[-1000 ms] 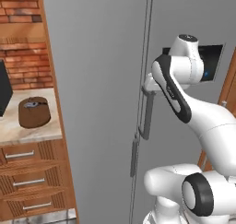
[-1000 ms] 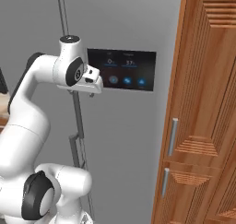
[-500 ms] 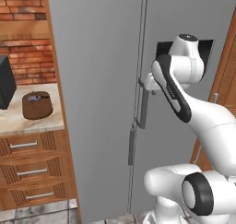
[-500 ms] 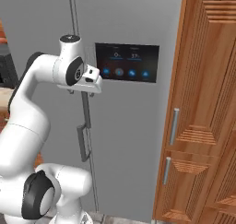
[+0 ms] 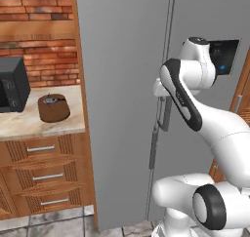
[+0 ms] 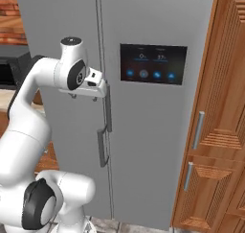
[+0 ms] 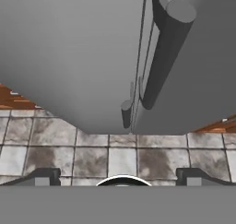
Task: Retrieve a lemon from the fridge and place it on the cutting board with the fish.
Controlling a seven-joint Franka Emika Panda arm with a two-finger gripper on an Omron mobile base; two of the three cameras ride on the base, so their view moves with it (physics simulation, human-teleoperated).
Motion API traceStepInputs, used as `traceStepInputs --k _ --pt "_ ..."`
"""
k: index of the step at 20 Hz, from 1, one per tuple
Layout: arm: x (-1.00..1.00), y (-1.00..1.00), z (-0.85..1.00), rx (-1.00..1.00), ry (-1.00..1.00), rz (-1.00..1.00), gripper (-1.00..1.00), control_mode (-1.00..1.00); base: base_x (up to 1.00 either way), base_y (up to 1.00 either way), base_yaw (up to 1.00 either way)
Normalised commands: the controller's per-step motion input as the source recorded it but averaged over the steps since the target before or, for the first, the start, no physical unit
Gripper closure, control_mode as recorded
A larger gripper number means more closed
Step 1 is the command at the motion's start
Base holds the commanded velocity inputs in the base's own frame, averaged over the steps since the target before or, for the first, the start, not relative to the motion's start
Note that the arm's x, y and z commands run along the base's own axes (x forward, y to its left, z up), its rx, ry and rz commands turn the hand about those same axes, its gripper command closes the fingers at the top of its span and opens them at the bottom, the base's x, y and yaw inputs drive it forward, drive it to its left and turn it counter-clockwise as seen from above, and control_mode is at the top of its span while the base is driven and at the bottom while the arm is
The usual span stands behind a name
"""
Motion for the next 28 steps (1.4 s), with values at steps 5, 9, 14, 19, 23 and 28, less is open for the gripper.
traceStepInputs --k 5,9,14,19,23,28 --pt "0.00 0.00 0.00 0.00 0.00 0.00 -1.00 1.00 -0.10 0.00 0.00" --pt "0.00 0.00 0.00 0.00 0.00 0.00 -1.00 1.00 -0.34 0.00 0.00" --pt "0.00 0.00 0.00 0.00 0.00 0.00 -1.00 1.00 -0.51 -0.05 0.00" --pt "0.00 0.00 0.00 0.00 0.00 0.00 -1.00 1.00 -0.11 -0.08 0.00" --pt "0.02 -0.25 -0.04 0.00 0.00 0.00 -1.00 -1.00 0.00 0.00 0.00" --pt "0.17 -0.24 -0.42 -0.12 -0.10 0.00 -1.00 -1.00 0.00 0.00 0.00"
